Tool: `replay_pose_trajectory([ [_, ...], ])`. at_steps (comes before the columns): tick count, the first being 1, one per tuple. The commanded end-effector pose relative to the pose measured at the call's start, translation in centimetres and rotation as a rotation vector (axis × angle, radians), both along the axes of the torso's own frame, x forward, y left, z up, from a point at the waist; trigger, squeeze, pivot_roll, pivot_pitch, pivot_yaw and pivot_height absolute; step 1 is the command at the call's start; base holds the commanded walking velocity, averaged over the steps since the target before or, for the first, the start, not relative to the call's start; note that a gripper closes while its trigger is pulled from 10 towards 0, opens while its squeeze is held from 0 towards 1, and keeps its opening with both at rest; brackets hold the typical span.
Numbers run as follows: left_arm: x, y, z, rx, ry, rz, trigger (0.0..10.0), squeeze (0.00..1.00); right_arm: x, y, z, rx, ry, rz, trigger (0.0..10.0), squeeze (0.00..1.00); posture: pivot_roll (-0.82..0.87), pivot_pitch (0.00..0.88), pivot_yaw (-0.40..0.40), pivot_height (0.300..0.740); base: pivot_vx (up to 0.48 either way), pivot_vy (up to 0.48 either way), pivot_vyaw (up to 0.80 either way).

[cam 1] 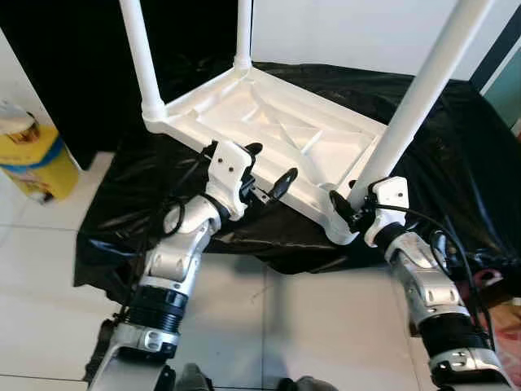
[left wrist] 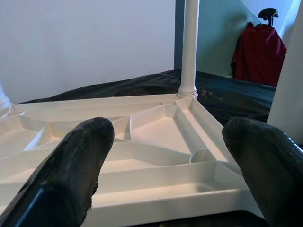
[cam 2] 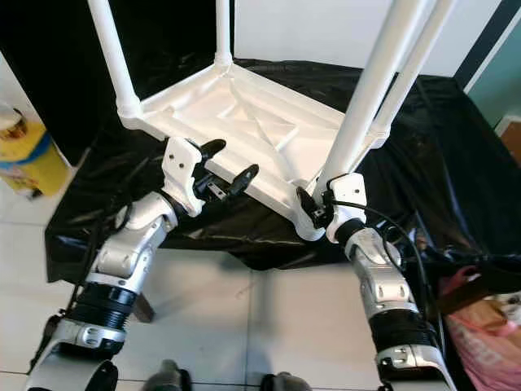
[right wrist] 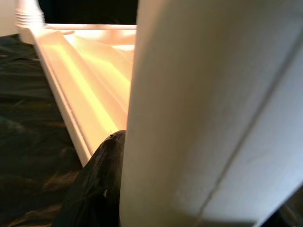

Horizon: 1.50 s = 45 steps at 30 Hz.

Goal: Building children table

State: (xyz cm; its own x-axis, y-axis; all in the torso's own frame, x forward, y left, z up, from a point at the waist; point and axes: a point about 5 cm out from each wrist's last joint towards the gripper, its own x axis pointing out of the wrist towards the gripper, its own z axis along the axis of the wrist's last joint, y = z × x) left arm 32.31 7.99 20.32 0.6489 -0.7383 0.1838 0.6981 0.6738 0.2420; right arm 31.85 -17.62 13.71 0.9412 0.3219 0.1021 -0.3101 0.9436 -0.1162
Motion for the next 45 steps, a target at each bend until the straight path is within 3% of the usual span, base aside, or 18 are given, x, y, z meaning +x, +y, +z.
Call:
replay_pose_trajectory([
  [1,0.1,0.1,0.2,-0.025,-0.018,0.082,10.0,0.0,-0.4,-1.5,0.2,-0.037,-0.006,-0.088,10.0,0.0,0.01,0.063,-0.157,0.74,0.0,0.0,0.0],
  [10,0.1,0.3,0.1,-0.015,-0.018,0.082,10.0,0.0,-0.4,-1.6,0.4,-0.044,-0.006,-0.095,10.0,0.0,0.01,0.069,-0.169,0.74,0.0,0.0,0.0],
  [19,-0.1,0.5,-0.4,-0.013,0.006,0.086,10.0,0.0,-1.1,-0.3,-0.2,0.004,-0.012,-0.147,10.0,0.0,0.02,0.07,-0.134,0.74,0.0,0.0,0.0],
  [23,-0.1,0.8,-0.6,-0.01,0.016,0.094,10.0,0.0,-1.7,0.9,-0.6,0.04,-0.01,-0.226,10.0,0.0,0.02,0.078,-0.108,0.74,0.0,0.0,0.0],
  [25,0.0,1.1,-0.7,-0.028,0.029,0.118,10.0,0.0,-2.0,2.3,-1.0,0.099,0.001,-0.372,10.0,0.0,0.01,0.086,-0.091,0.74,0.0,0.0,0.0],
  [27,0.1,1.2,-0.7,-0.04,0.035,0.127,10.0,0.0,-2.0,2.8,-1.0,0.119,0.002,-0.417,10.0,0.0,0.01,0.091,-0.087,0.74,0.0,0.0,0.0],
  [31,0.1,0.7,-0.7,-0.063,0.047,0.122,10.0,0.0,-1.8,3.8,-0.7,0.133,-0.018,-0.395,10.0,0.0,0.0,0.097,-0.084,0.74,0.0,0.0,0.0],
  [40,-0.3,-0.1,-1.2,-0.051,0.062,0.096,10.0,0.0,-1.9,4.2,-0.1,0.131,-0.049,-0.36,10.0,0.0,0.01,0.1,-0.081,0.74,0.0,0.0,0.0],
  [41,-0.5,-0.3,-1.5,-0.043,0.066,0.087,10.0,0.0,-2.1,4.4,0.1,0.141,-0.06,-0.341,10.0,1.0,0.01,0.105,-0.082,0.74,0.0,0.0,0.0],
  [45,-1.2,-1.0,-2.3,-0.012,0.08,0.069,10.0,0.0,-2.5,4.0,0.5,0.144,-0.085,-0.299,10.0,1.0,0.01,0.119,-0.077,0.74,0.0,0.0,0.0],
])
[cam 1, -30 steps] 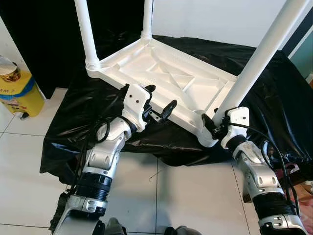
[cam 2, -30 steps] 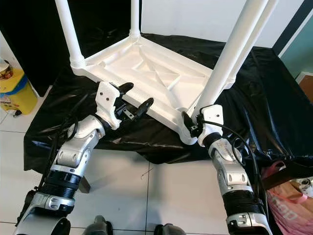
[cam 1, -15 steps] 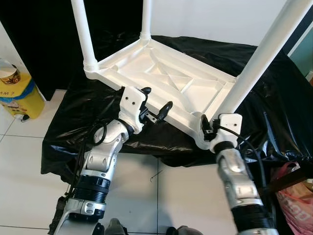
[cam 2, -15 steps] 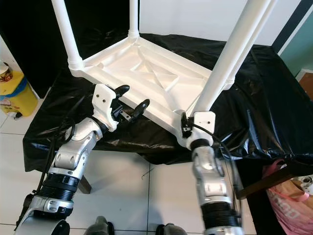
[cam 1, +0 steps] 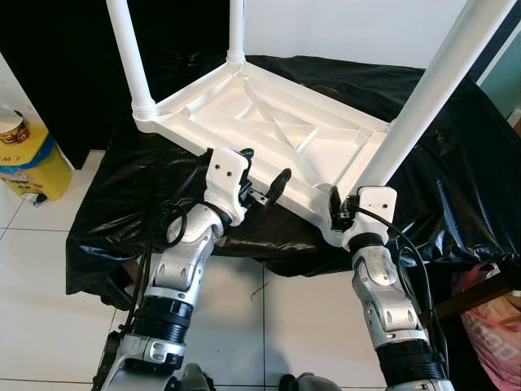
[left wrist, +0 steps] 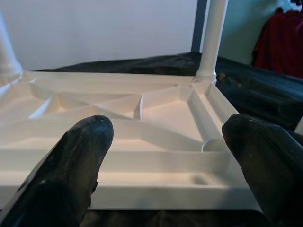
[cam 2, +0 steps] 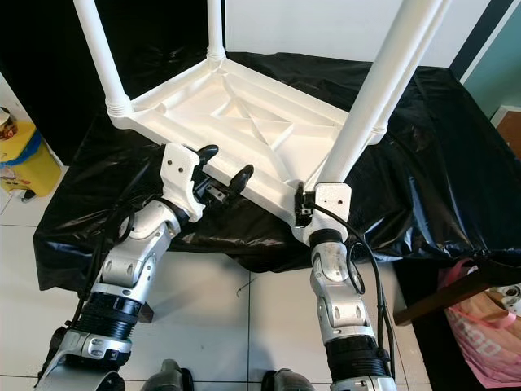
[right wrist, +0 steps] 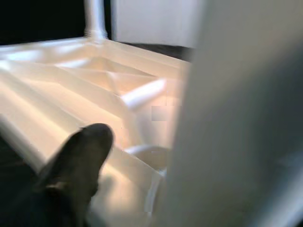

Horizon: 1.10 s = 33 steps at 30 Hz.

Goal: Building children table

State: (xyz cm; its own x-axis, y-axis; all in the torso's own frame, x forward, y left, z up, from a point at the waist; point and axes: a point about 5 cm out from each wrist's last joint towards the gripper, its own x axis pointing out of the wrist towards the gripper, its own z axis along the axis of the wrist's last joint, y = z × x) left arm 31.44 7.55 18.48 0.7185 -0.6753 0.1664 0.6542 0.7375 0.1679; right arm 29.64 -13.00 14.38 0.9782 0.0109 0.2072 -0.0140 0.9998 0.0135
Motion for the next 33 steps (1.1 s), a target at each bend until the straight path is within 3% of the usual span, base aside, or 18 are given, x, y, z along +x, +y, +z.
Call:
replay_pose_trajectory([
  [1,-0.5,-0.8,-0.8,0.03,0.025,-0.01,10.0,0.0,-0.3,-0.9,-0.2,-0.007,0.001,0.002,10.0,1.0,0.01,0.12,-0.077,0.74,0.0,0.0,0.0],
  [3,-0.7,-0.9,-1.1,0.022,0.039,-0.005,10.0,0.0,-0.3,-1.1,-0.3,-0.01,0.005,0.002,10.0,1.0,0.01,0.122,-0.073,0.74,0.0,0.0,0.0],
  [4,-1.0,-1.1,-1.2,0.007,0.047,-0.001,10.0,0.0,-0.4,-1.2,-0.4,-0.003,0.012,0.002,10.0,0.43,0.01,0.127,-0.068,0.74,0.0,0.0,0.0],
  [5,-1.0,-1.1,-1.2,0.007,0.047,-0.001,10.0,0.0,-0.4,-1.2,-0.4,-0.003,0.012,0.002,10.0,0.43,0.01,0.127,-0.068,0.74,0.0,0.0,0.0],
  [6,-1.2,-1.2,-1.5,-0.024,0.069,0.02,10.0,0.0,-0.5,-1.2,-0.6,0.01,0.019,0.005,10.0,0.0,0.0,0.131,-0.064,0.74,0.0,0.0,0.0],
  [10,-1.5,-1.3,-1.9,-0.086,0.091,0.09,10.0,0.0,-0.9,-0.9,-0.9,0.026,0.025,0.001,10.0,0.0,0.0,0.139,-0.06,0.74,0.0,0.0,0.0],
  [11,-1.6,-1.0,-2.2,-0.131,0.086,0.179,10.0,0.0,-1.4,-0.7,-1.2,0.052,0.023,-0.005,10.0,0.0,-0.01,0.147,-0.056,0.74,0.0,0.0,0.0],
  [13,-1.6,-1.0,-2.2,-0.131,0.086,0.179,10.0,0.0,-1.4,-0.7,-1.2,0.052,0.023,-0.005,10.0,0.0,-0.01,0.147,-0.056,0.74,0.0,0.0,0.0],
  [15,-1.4,-0.3,-2.4,-0.206,0.081,0.295,10.0,0.0,-1.8,-0.5,-1.4,0.052,0.019,-0.025,10.0,0.0,-0.02,0.154,-0.047,0.74,0.0,0.0,0.0],
  [17,-1.4,-0.3,-2.4,-0.206,0.081,0.295,10.0,0.0,-1.8,-0.5,-1.4,0.052,0.019,-0.025,10.0,0.0,-0.02,0.154,-0.047,0.74,0.0,0.0,0.0],
  [21,-1.3,0.3,-2.9,-0.276,0.094,0.393,10.0,0.0,-2.1,-0.3,-1.5,0.063,0.017,-0.041,10.0,0.0,-0.02,0.156,-0.044,0.74,0.0,0.0,0.0],
  [26,-1.6,1.4,-2.9,-0.368,0.048,0.478,10.0,0.0,-2.3,-0.4,-0.5,0.091,-0.076,-0.037,10.0,0.0,-0.03,0.155,-0.035,0.74,0.0,0.0,0.0],
  [29,-2.1,2.3,-3.2,-0.38,-0.007,0.512,10.0,0.0,-2.7,-0.9,-0.4,0.096,-0.137,-0.032,10.0,0.0,-0.03,0.154,-0.031,0.74,0.0,0.0,0.0],
  [33,-2.6,2.8,-3.9,-0.293,-0.091,0.577,10.0,0.0,-3.2,-1.2,-0.9,0.049,-0.171,-0.029,10.0,0.0,-0.03,0.153,-0.016,0.74,0.0,0.0,0.0],
])
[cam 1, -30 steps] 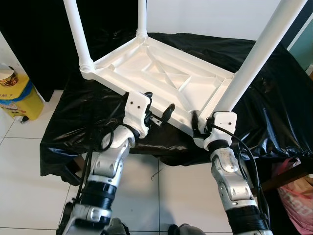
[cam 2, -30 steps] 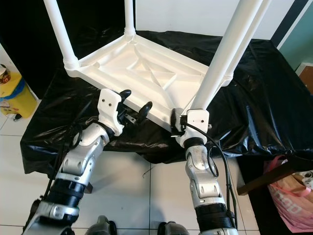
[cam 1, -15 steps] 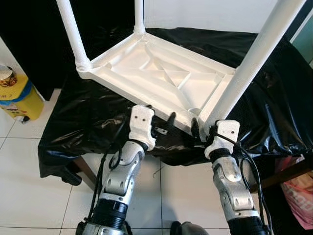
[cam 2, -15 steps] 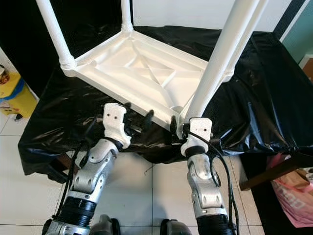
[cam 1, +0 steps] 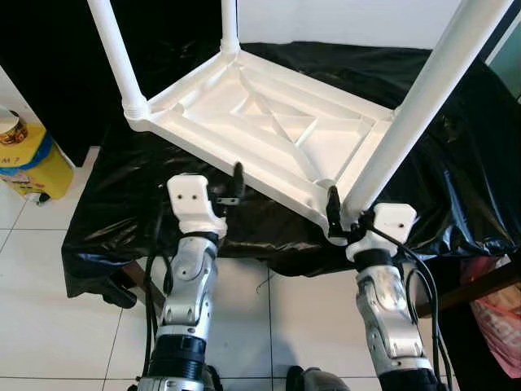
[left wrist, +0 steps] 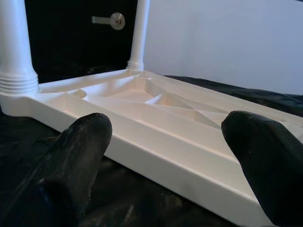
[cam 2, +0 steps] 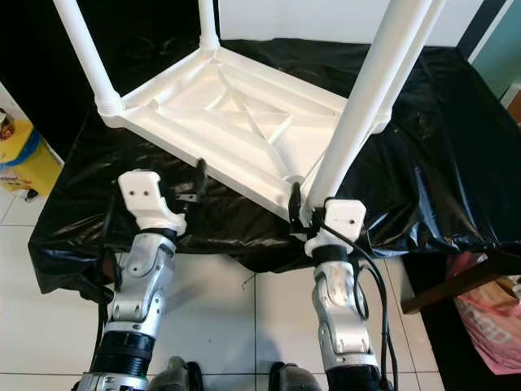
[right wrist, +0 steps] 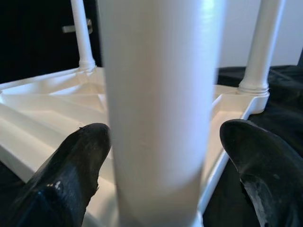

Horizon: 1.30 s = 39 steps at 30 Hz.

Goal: Building children table

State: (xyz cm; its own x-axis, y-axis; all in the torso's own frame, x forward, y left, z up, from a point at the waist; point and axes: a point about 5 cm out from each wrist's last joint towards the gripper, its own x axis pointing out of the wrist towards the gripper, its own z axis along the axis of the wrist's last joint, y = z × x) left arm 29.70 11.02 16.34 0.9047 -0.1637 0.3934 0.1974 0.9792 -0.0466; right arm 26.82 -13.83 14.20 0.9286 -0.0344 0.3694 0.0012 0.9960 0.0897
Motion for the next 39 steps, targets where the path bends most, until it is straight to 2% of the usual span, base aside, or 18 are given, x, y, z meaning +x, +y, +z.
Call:
replay_pose_trajectory([
  [1,-0.9,-0.6,-1.7,-0.005,0.035,0.064,10.0,0.0,-0.4,-0.4,-0.7,-0.027,0.0,-0.007,10.0,0.0,-0.03,0.153,-0.016,0.74,0.0,0.0,0.0],
  [4,-1.1,-0.4,-1.6,0.042,-0.022,0.102,10.0,0.0,-0.5,-0.1,-0.7,-0.079,-0.024,0.002,10.0,0.0,-0.03,0.149,-0.016,0.74,0.0,0.0,0.0],
  [11,-0.5,-0.7,-1.6,0.049,-0.007,0.096,10.0,0.0,-0.1,-0.1,-1.3,-0.072,0.03,0.006,10.0,0.0,-0.03,0.142,-0.017,0.74,0.0,0.0,0.0],
  [14,-0.2,-2.6,-1.8,0.082,0.051,-0.033,10.0,0.0,0.9,0.1,-2.7,-0.125,0.221,0.025,10.0,0.0,-0.02,0.136,-0.02,0.74,0.0,0.0,0.0],
  [15,-0.2,-2.6,-1.8,0.082,0.051,-0.033,10.0,0.0,0.9,0.1,-2.7,-0.125,0.221,0.025,10.0,0.0,-0.02,0.136,-0.02,0.74,0.0,0.0,0.0],
  [16,-0.2,-2.9,-1.7,0.084,0.061,-0.055,10.0,0.0,1.1,0.1,-2.9,-0.153,0.259,0.019,10.0,0.0,-0.02,0.136,-0.02,0.74,0.0,0.0,0.0],
  [17,-0.4,-3.3,-1.7,0.089,0.065,-0.086,10.0,0.0,1.1,-0.1,-3.0,-0.138,0.292,0.023,10.0,0.0,-0.02,0.136,-0.02,0.74,0.0,0.0,0.0],
  [20,-0.6,-3.7,-1.5,0.091,0.062,-0.13,10.0,0.0,1.2,-0.2,-2.8,-0.154,0.284,0.03,10.0,0.0,-0.02,0.133,-0.02,0.74,0.0,0.0,0.0],
  [22,-1.3,-4.5,-1.2,0.155,0.028,-0.269,10.0,0.0,0.8,0.2,-1.5,-0.141,0.16,0.132,10.0,0.0,-0.02,0.132,-0.021,0.74,0.0,0.0,0.0],
  [24,-1.8,-4.9,-1.2,0.21,0.018,-0.375,10.0,0.0,0.5,0.4,-1.1,-0.176,0.105,0.203,10.0,0.0,-0.02,0.132,-0.02,0.74,0.0,0.0,0.0],
  [25,-1.8,-4.9,-1.2,0.21,0.018,-0.375,10.0,0.0,0.5,0.4,-1.1,-0.176,0.105,0.203,10.0,0.0,-0.02,0.132,-0.02,0.74,0.0,0.0,0.0],
  [26,-1.9,-5.0,-1.5,0.215,0.035,-0.414,10.0,0.0,0.4,0.2,-0.5,-0.166,0.052,0.197,10.0,0.0,-0.01,0.128,-0.023,0.74,0.0,0.0,0.0],
  [28,-1.6,-4.5,-1.9,0.238,0.055,-0.413,10.0,0.0,0.2,-0.4,0.5,-0.159,-0.045,0.15,10.0,0.0,-0.01,0.122,-0.022,0.74,0.0,0.0,0.0],
  [31,-1.0,-3.7,-1.9,0.247,0.051,-0.361,10.0,0.0,0.4,-0.8,0.7,-0.133,-0.056,0.096,10.0,0.0,-0.01,0.115,-0.023,0.74,0.0,0.0,0.0],
  [36,-0.7,-3.4,-1.8,0.242,0.042,-0.33,10.0,0.0,0.7,-0.5,0.3,-0.125,-0.014,0.095,10.0,0.0,-0.01,0.107,-0.025,0.74,0.0,0.0,0.0],
  [39,-0.8,-3.5,-1.6,0.25,0.042,-0.341,10.0,0.0,1.1,-0.1,-0.7,-0.155,0.08,0.121,10.0,0.0,0.0,0.1,-0.029,0.74,0.0,0.0,0.0],
])
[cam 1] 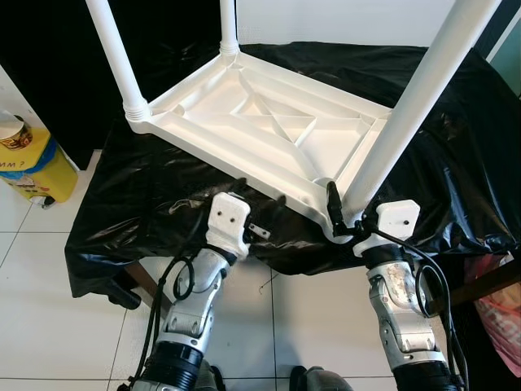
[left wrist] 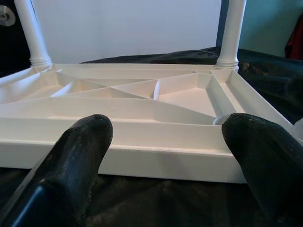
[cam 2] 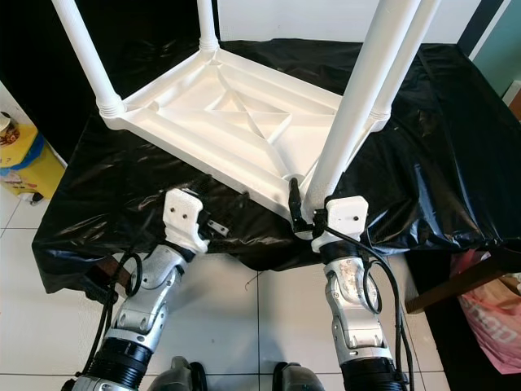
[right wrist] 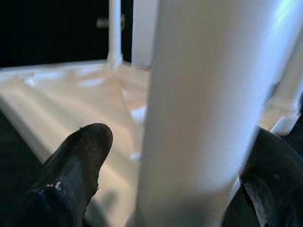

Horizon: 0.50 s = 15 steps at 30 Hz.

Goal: Building children table

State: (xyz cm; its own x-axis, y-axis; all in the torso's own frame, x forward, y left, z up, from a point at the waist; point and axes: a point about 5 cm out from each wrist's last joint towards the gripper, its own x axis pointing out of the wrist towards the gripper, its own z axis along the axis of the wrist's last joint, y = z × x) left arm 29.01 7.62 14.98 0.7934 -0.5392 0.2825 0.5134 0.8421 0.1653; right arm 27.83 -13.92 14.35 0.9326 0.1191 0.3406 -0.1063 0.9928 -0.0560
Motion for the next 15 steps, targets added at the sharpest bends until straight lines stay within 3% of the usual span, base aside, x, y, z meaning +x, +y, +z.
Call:
replay_pose_trajectory([
  [1,-0.3,-0.3,-0.1,0.006,0.024,-0.032,10.0,0.0,0.3,-0.3,-1.0,-0.021,0.078,0.037,10.0,0.0,0.0,0.1,-0.029,0.74,0.0,0.0,0.0],
  [2,-0.3,-0.3,-0.1,0.006,0.024,-0.032,10.0,0.0,0.3,-0.3,-1.0,-0.021,0.078,0.037,10.0,0.0,0.0,0.1,-0.029,0.74,0.0,0.0,0.0],
  [5,-1.4,-1.4,-0.2,0.048,0.077,-0.205,10.0,0.0,1.1,-1.5,-1.0,-0.07,0.091,0.116,10.0,0.0,-0.01,0.094,-0.024,0.74,0.0,0.0,0.0],
  [6,-1.4,-1.4,-0.2,0.048,0.077,-0.205,10.0,0.0,1.1,-1.5,-1.0,-0.07,0.091,0.116,10.0,0.0,-0.01,0.094,-0.024,0.74,0.0,0.0,0.0],
  [8,-2.1,-1.7,-0.4,0.114,0.105,-0.323,10.0,0.0,1.6,-2.3,-1.0,-0.105,0.11,0.165,10.0,0.0,-0.01,0.093,-0.024,0.74,0.0,0.0,0.0],
  [15,-3.1,-1.7,-0.6,0.235,0.152,-0.526,10.0,0.0,2.0,-3.3,-0.8,-0.192,0.152,0.318,10.0,0.0,0.0,0.101,-0.005,0.74,0.0,0.0,0.0],
])
